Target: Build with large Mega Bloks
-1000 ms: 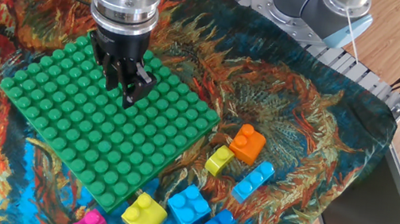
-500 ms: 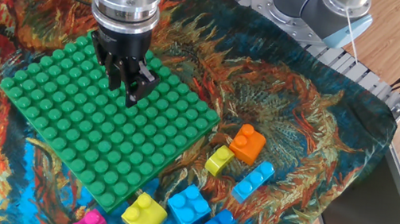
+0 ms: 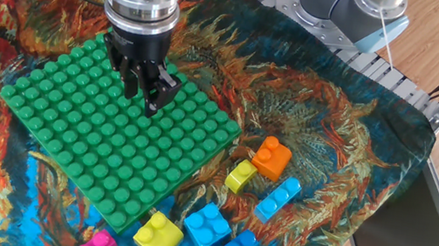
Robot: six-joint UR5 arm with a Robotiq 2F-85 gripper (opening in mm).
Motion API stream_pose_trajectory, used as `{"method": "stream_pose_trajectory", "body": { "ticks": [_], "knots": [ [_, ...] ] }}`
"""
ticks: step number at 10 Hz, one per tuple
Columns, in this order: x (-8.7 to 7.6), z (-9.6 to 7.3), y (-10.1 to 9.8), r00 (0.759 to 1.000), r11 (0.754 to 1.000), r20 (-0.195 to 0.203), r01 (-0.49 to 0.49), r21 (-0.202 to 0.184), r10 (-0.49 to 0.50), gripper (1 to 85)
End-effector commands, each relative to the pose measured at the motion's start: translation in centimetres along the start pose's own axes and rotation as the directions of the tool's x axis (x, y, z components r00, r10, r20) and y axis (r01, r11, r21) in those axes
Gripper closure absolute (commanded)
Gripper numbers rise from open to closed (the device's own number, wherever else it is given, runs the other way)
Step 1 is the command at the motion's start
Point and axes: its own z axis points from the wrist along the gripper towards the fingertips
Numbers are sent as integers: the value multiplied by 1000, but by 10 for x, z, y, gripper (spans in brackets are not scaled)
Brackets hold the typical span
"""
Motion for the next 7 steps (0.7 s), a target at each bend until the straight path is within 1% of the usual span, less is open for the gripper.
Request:
{"method": "stream_pose_trajectory", "body": {
  "ticks": [1, 2, 4, 7],
  "knots": [
    [-1, -2, 2, 1000, 1000, 5, 21, -6, -21, 390],
    [-3, -2, 3, 1000, 1000, 9, 27, -9, -27, 380],
    [-3, -2, 0, 999, 999, 10, 52, 2, -52, 377],
    [-2, -2, 1, 999, 999, 6, 40, -5, -40, 363]
  ]
}}
